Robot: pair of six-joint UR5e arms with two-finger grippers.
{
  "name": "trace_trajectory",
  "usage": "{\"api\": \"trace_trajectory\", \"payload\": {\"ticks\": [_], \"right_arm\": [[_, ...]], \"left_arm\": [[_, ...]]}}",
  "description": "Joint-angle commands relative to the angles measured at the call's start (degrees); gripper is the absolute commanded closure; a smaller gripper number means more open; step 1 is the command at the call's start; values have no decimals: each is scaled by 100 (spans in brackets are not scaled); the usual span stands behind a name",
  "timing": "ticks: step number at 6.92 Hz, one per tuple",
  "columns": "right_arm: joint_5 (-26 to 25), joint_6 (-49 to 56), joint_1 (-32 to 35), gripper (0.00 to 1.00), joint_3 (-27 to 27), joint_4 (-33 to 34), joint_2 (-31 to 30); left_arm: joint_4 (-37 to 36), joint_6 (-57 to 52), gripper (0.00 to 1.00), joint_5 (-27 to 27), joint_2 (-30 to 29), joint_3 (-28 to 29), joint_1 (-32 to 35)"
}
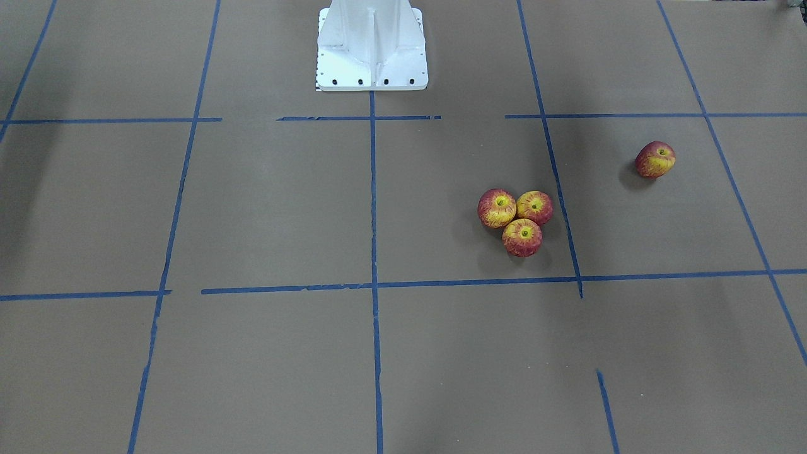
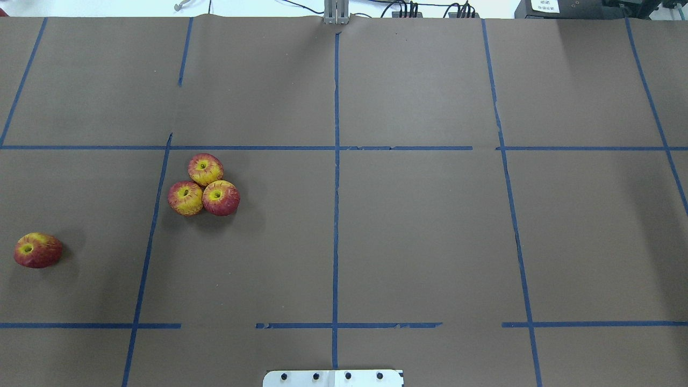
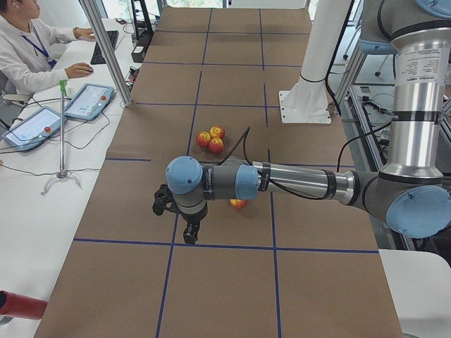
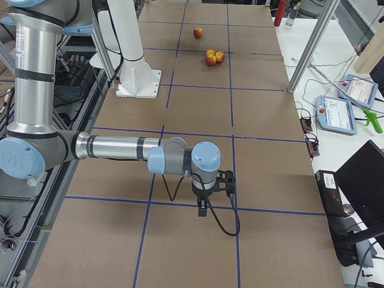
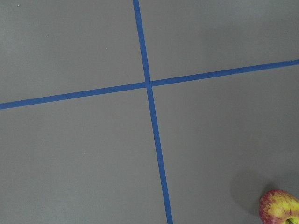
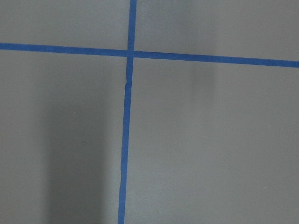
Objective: Stack apples
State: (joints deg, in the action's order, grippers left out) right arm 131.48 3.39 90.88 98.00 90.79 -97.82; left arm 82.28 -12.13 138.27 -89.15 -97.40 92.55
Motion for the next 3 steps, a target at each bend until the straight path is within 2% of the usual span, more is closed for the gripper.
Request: {"api": "trace_trajectory", "payload": {"ticks": [1, 3], "right_arm": [[0, 4, 0, 0, 0, 0, 0], [0, 4, 0, 0, 0, 0, 0]], "left_arm": [[51, -139, 0, -115, 55, -146, -9], [34, -124, 0, -307, 100, -349, -18]]}}
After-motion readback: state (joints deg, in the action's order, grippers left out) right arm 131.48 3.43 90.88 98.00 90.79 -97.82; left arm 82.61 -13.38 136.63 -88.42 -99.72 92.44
